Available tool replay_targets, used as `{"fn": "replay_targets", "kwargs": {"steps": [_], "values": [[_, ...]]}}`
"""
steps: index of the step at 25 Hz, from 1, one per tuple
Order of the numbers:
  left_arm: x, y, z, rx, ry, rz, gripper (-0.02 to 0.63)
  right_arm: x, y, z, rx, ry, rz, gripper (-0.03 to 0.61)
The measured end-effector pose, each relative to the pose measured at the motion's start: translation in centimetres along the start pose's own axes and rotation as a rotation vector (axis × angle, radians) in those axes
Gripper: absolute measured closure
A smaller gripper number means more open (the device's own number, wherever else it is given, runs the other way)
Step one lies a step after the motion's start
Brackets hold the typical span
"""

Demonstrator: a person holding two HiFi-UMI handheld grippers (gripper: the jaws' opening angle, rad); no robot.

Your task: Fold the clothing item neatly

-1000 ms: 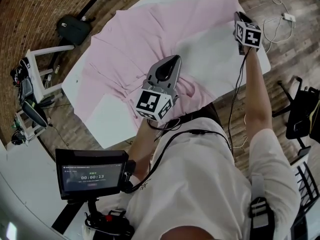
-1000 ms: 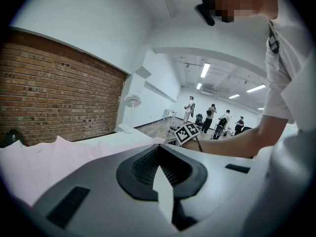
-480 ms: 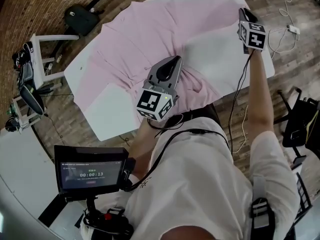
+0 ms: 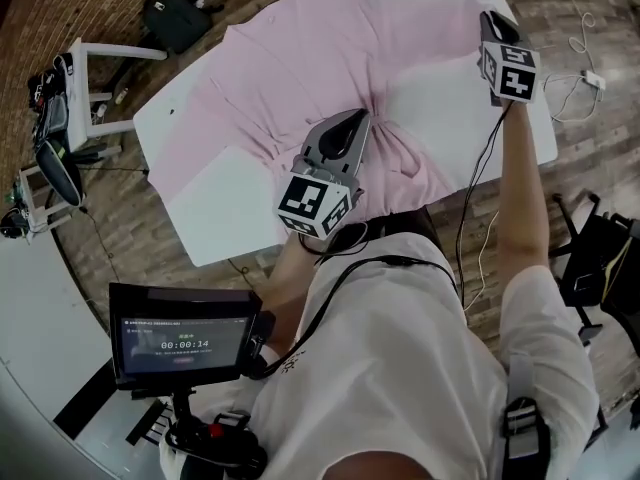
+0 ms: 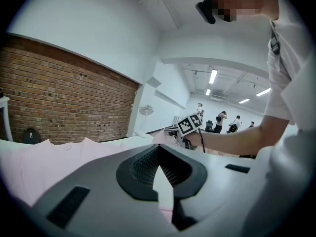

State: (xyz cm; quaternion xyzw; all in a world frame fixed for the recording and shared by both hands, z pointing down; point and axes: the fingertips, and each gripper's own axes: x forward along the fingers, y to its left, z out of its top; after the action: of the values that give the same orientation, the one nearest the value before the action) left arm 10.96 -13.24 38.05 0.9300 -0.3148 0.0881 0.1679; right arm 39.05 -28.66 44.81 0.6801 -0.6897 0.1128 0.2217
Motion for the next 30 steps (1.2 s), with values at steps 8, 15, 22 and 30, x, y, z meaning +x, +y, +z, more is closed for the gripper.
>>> {"fn": "replay_targets", "kwargs": {"steps": [8,15,22,30], "values": [[-2.4,0.8,-0.5,-0.021,-0.015,0.022,0.611,-0.1,4.8,2.8,-0.060,-0.031,0.057,0.526],[-4.8,2.4,-1.3,-0.038,-0.044,0.071,0.611,0.8,9.4,4.2,-0.111,-0.051,0.120,0.526],[-8.6,4.7,-1.2,-0.070,-0.055,0.124,0.611,1.1,14.9,7.4,-0.148,-0.071,0.178,0.526],[-11.4,6.8,-1.9,-0.091,-0.069,0.180,0.611,2.1,21.8,8.9,-0.185,-0.093,0.268,0.526]]}}
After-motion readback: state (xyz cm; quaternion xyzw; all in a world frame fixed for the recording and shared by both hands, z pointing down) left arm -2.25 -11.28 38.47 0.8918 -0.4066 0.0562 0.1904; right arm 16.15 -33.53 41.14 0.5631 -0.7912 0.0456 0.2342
